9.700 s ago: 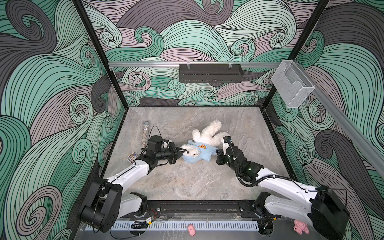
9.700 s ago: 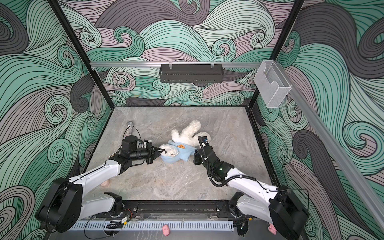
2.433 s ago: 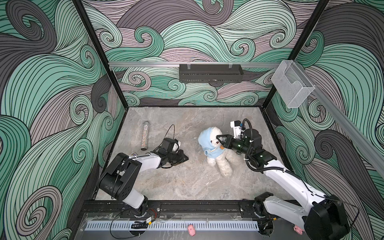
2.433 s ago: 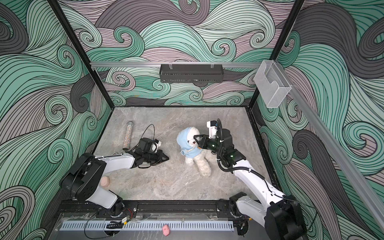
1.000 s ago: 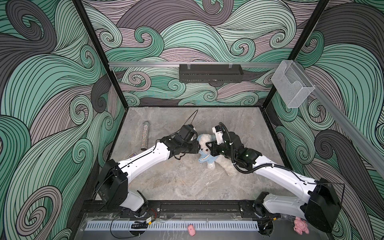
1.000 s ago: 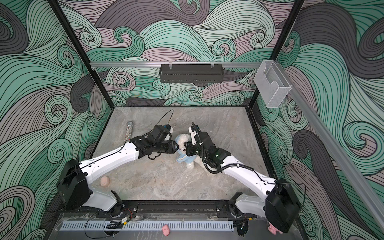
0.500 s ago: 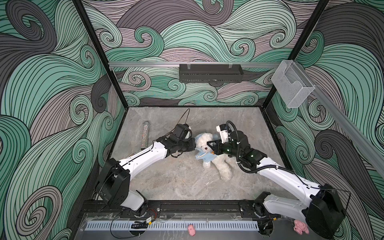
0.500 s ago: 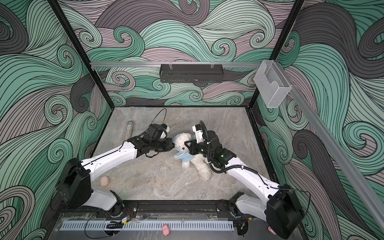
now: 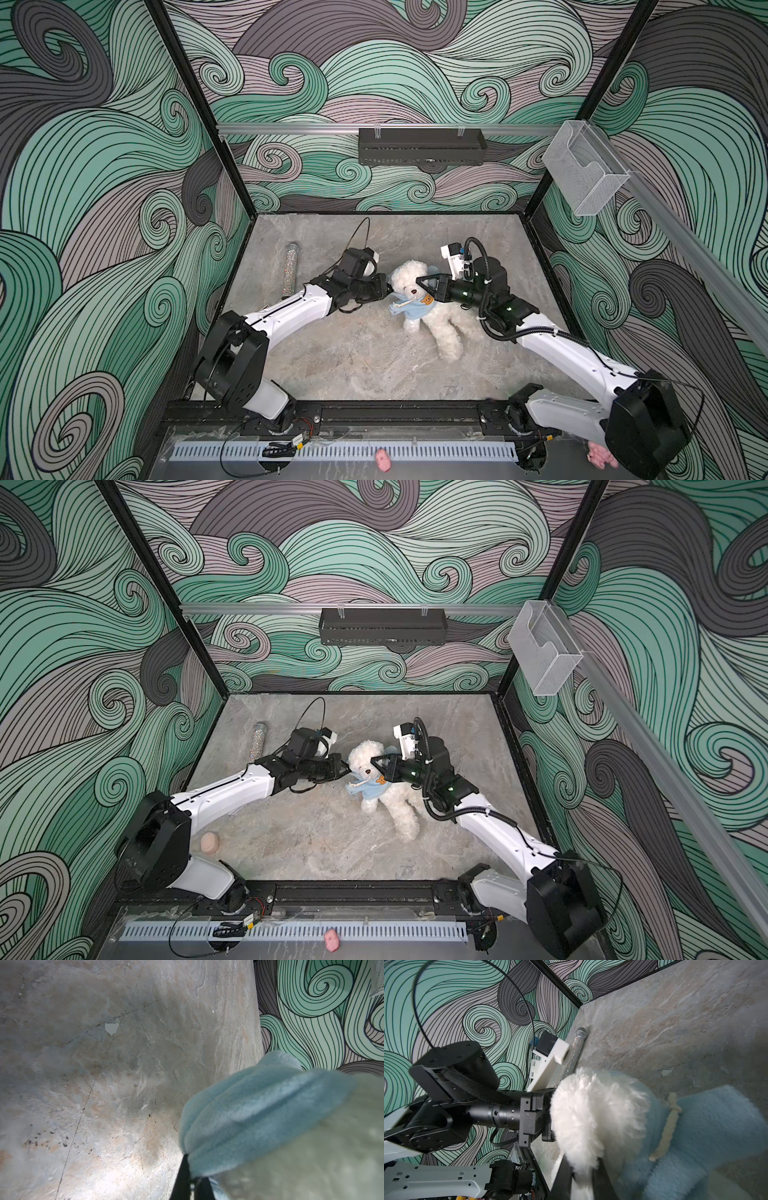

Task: Dress the teddy bear

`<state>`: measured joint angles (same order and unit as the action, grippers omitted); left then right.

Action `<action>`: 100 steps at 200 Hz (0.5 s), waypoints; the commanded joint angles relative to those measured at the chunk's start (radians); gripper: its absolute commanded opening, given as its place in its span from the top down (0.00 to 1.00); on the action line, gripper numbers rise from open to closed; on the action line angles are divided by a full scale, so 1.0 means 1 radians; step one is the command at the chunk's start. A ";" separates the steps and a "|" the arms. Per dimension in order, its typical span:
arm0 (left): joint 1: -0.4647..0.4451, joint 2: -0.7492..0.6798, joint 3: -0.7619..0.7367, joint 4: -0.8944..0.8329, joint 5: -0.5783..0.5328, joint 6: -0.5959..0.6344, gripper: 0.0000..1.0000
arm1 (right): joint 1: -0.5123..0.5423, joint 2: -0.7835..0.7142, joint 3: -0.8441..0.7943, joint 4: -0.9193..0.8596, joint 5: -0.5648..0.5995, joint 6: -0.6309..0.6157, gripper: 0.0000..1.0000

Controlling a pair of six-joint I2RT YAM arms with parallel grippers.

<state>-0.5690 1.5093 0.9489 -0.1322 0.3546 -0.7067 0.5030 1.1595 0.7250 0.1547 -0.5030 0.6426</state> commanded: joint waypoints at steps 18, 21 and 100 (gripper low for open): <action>0.059 0.107 -0.085 -0.051 -0.057 -0.048 1.00 | -0.041 -0.031 0.069 0.223 -0.091 0.083 1.00; 0.059 0.111 -0.090 -0.041 -0.050 -0.053 1.00 | -0.041 -0.029 0.072 0.225 -0.094 0.085 1.00; 0.038 -0.035 -0.261 0.152 0.039 -0.074 0.71 | -0.072 0.055 0.151 -0.073 -0.089 -0.111 1.00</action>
<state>-0.5415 1.5715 0.7532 0.1326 0.4942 -0.8116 0.4629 1.2224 0.7708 0.1165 -0.5827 0.6582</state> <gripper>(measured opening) 0.157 0.124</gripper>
